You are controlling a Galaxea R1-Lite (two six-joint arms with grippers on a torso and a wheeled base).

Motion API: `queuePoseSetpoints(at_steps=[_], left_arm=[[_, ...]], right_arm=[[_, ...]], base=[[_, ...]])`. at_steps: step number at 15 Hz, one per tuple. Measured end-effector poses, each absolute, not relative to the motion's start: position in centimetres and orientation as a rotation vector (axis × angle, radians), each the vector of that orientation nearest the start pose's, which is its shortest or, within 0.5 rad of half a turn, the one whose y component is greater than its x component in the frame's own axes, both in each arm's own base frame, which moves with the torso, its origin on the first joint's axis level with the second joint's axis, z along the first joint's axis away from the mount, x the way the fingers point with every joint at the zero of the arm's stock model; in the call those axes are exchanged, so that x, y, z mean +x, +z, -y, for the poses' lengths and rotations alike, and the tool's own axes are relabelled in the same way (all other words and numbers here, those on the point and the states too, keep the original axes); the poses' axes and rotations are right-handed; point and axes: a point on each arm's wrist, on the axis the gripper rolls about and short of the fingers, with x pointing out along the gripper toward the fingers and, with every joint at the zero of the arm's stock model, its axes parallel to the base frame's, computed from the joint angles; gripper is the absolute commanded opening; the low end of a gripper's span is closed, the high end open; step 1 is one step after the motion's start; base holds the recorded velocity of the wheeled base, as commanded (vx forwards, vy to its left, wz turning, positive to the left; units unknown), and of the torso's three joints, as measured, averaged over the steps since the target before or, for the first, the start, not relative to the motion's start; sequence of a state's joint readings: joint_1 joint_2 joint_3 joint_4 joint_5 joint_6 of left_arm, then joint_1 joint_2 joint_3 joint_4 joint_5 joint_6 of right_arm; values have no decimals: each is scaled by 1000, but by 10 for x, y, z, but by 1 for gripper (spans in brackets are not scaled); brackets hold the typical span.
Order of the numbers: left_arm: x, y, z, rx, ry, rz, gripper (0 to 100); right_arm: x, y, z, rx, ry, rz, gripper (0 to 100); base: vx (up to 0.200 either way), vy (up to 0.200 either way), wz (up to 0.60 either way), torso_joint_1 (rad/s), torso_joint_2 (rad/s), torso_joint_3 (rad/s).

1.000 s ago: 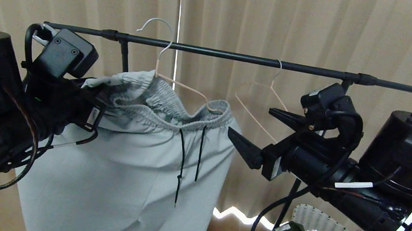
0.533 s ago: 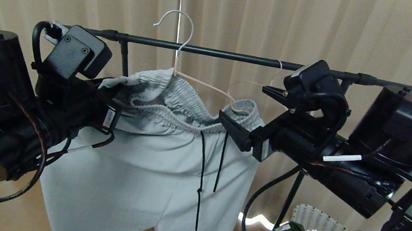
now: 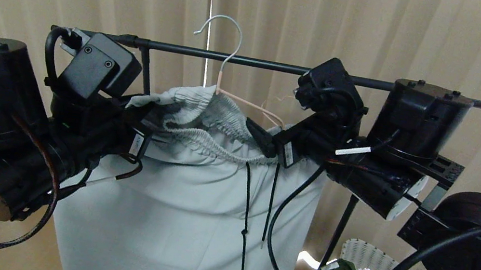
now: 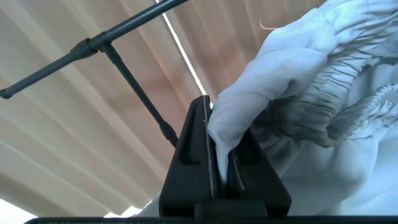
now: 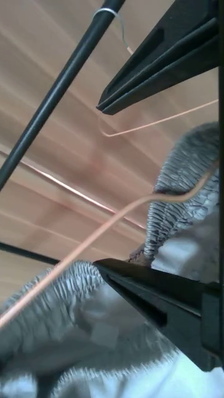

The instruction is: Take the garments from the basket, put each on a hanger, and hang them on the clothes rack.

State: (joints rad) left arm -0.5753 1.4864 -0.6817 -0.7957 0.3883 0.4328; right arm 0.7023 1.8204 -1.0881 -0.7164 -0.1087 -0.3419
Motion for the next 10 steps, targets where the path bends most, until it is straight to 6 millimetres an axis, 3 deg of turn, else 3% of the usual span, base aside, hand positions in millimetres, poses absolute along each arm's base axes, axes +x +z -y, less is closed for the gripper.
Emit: queuePoseSetpoints(at_steps=[3,4,10], left_arm=[[215,224,130,436,-190,33,0],[214,224,131,437,-191,34,0],[210,219,133,441,-206,51,0]], right_arm=[[278,222,-231,-352,590,63,100],[279,220,-232,-357,592,53,0],[280,220,-233,-360,594,53,0]], base=[[0,0,0,0,0,0],[0,0,0,0,0,0],[0,0,0,0,0,0]])
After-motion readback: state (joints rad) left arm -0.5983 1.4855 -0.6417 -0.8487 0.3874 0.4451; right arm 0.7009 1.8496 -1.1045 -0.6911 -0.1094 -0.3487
